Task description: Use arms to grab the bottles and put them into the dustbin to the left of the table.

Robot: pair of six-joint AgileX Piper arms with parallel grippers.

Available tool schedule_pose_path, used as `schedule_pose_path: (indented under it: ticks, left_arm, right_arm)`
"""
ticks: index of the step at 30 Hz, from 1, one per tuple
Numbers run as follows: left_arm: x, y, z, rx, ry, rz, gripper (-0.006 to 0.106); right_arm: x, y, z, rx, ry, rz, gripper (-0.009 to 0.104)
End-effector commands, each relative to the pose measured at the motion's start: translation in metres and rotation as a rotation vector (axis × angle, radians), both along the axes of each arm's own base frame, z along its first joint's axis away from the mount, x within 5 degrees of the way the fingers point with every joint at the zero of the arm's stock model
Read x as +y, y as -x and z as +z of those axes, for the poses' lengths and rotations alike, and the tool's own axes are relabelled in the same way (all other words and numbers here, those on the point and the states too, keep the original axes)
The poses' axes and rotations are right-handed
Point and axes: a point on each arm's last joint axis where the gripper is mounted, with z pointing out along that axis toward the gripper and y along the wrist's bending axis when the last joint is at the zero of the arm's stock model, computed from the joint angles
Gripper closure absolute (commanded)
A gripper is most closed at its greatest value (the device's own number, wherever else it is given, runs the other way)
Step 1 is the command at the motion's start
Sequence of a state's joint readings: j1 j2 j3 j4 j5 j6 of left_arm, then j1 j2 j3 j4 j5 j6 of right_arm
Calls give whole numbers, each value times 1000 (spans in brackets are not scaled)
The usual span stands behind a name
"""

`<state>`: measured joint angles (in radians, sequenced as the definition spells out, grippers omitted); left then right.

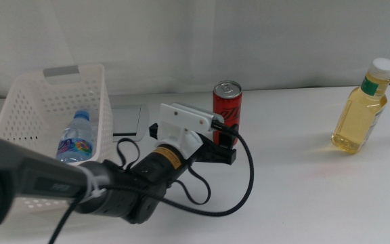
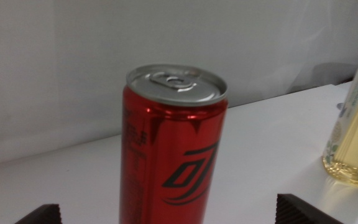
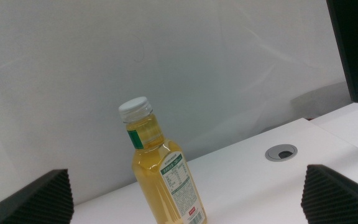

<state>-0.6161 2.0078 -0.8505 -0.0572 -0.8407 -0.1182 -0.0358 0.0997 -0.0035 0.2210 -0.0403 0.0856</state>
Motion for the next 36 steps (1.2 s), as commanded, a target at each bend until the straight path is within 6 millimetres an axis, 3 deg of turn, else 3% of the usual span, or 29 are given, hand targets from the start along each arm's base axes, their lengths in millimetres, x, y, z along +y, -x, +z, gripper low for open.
schedule_pose_path:
  ticks: [1, 18, 33, 36]
  left_arm:
    - [-5, -8, -6, 5, 12, 15, 11]
    - [-29, -47, -37, 51, 59, 60, 11]
    - [-42, -64, -40, 80, 82, 64, 12]
    - [-42, -64, -40, 82, 81, 64, 18]
  right_arm:
    - [0, 0, -13, 35, 13, -4, -8]
    - [0, 0, -13, 33, 13, -4, -8]
    - [0, 0, -13, 33, 13, -4, -8]
    - [0, 0, -13, 33, 13, -4, -8]
